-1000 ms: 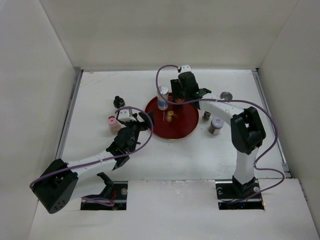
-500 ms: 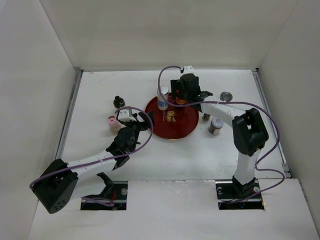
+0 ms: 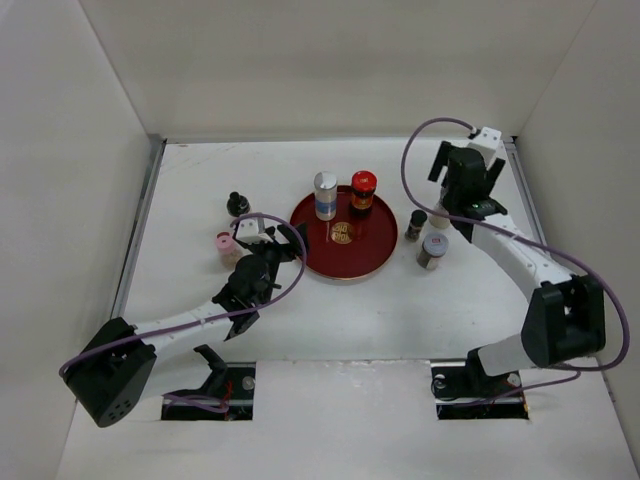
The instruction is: Organize the condiment bottles
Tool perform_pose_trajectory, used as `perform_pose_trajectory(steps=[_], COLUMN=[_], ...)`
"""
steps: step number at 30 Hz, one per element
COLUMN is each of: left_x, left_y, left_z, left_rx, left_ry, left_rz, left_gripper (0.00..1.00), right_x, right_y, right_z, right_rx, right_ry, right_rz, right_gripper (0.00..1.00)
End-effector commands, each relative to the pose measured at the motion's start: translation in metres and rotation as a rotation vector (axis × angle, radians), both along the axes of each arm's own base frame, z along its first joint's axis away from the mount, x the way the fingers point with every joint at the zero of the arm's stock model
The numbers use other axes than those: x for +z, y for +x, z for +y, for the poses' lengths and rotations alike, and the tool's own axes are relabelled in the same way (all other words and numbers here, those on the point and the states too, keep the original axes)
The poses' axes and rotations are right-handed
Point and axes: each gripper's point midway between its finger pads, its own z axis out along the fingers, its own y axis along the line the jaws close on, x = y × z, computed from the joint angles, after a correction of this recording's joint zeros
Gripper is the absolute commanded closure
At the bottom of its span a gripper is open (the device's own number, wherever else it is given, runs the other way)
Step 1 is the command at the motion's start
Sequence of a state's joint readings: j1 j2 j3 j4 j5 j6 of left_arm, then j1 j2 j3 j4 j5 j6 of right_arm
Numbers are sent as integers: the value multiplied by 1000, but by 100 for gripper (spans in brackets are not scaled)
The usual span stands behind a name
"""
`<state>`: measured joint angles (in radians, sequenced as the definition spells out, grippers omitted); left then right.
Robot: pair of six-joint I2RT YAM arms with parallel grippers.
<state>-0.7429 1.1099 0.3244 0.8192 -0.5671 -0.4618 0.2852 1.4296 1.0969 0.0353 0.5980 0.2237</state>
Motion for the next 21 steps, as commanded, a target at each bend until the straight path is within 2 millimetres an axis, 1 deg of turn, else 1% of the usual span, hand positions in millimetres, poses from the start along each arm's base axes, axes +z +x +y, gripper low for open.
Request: perform_pose_trajectory(steps=[1, 3, 5, 10, 14, 15, 16, 18, 20, 21], left_x=[13, 12, 10, 8, 8, 8, 8, 8, 6, 6], left_y=[-3, -3, -2, -2, -2, -2, -2, -2, -1, -1], left_z=[-4, -4, -6, -8, -8, -8, -7, -7, -7, -7], left_rx=[-19, -19, -21, -28, -28, -28, -27, -25, -25, -25], left_ry=[-51, -50, -48, -46, -46, -48, -48, -48, -45, -45], left_rz=[-37, -34, -30, -22, -22, -23, -23, -23, -20, -20], left_gripper=[16, 16, 16, 16, 16, 16, 16, 16, 16, 16], right_x=[-37, -54, -67, -79, -93, -94, -96, -94, -80, -67], right_y=[-6, -1, 6, 23, 27, 27, 27, 27, 26, 25], right_z=[-43, -44, -36, -20, -23, -24, -26, -30, -33, -37], right_rx=[-158, -128, -78, 2, -14, -20, -28, -42, -63, -78], right_ry=[-45, -26, 10, 73, 72, 75, 79, 90, 89, 84], right_rz=[79, 123, 151, 163, 195, 196, 194, 183, 140, 99], right_gripper=[0, 0, 0, 0, 0, 2, 9, 29, 46, 49])
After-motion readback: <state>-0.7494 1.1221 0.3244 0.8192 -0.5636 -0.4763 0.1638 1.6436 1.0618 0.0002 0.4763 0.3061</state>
